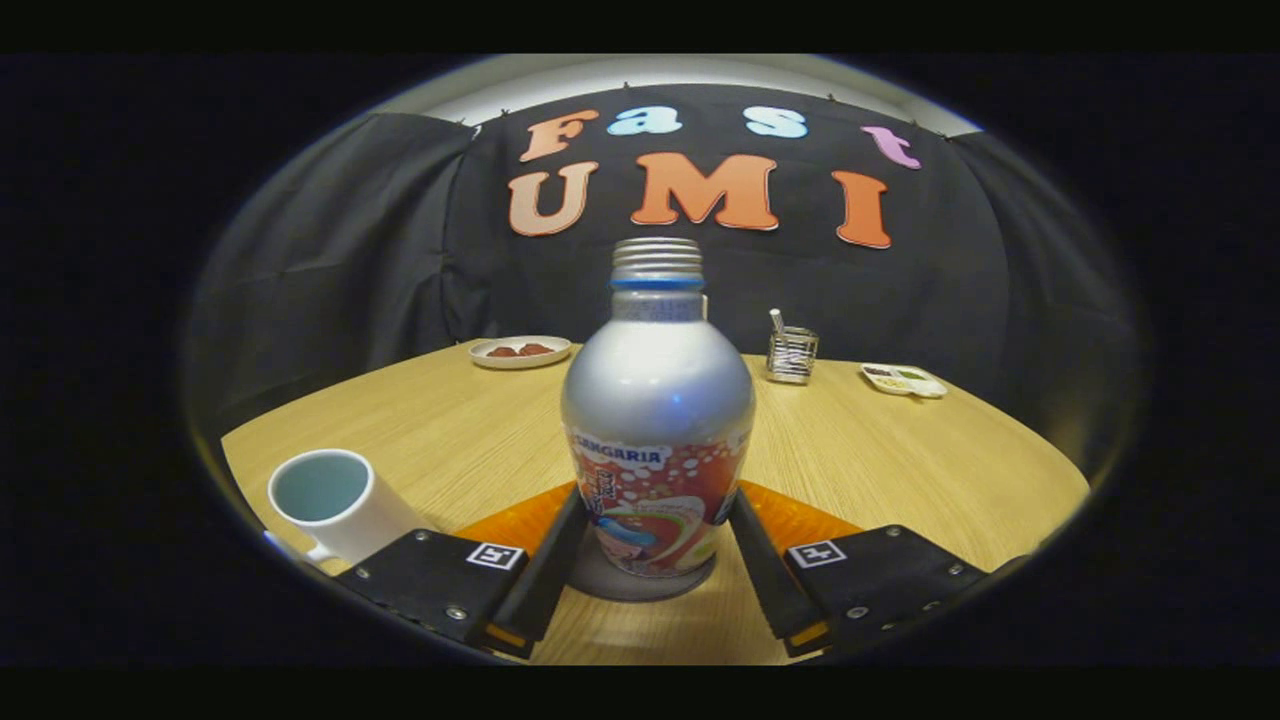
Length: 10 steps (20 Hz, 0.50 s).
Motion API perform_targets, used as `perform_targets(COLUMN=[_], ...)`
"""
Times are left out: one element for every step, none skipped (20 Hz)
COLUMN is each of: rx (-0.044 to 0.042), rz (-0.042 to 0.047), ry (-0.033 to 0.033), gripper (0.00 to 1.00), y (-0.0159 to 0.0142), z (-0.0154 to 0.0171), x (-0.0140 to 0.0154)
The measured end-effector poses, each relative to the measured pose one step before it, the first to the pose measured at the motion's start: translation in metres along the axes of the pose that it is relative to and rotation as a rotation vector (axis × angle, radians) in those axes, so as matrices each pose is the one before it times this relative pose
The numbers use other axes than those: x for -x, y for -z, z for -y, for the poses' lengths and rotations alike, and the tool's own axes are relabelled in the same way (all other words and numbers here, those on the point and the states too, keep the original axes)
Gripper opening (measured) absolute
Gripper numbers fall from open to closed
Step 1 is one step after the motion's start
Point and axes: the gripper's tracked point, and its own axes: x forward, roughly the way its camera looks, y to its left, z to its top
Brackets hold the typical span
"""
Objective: Take the bottle from table, then pour the juice into the cup, finally place the bottle on the coaster
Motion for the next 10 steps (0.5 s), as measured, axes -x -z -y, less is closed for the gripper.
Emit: perform_targets(rx=[-0.00364,-0.00473,-0.00454,-0.00135,0.00051,0.00098,0.00282,0.00225,0.0024,0.0026], rz=[0.00392,0.00622,0.00464,0.002,0.00235,0.0046,0.00775,0.00828,0.00806,0.00895], ry=[-0.00437,0.0021,0.00024,-0.00424,-0.00154,0.00048,0.00103,0.0029,0.00236,0.00521], gripper=[0.82,0.84,0.88,0.9,0.94,0.97,0.98,0.98,0.98,0.97], y=[-0.00108,-0.0025,-0.00204,-0.00026,-0.00192,-0.00297,-0.00335,-0.0029,-0.00417,-0.00334], z=[-0.00063,-0.00003,0.00138,-0.00161,0.00001,0.00028,0.00082,0.00181,0.00135,0.00157], x=[0.00171,0.00271,0.00263,0.0022,0.00266,0.00474,0.00482,0.00555,0.00519,0.00584])
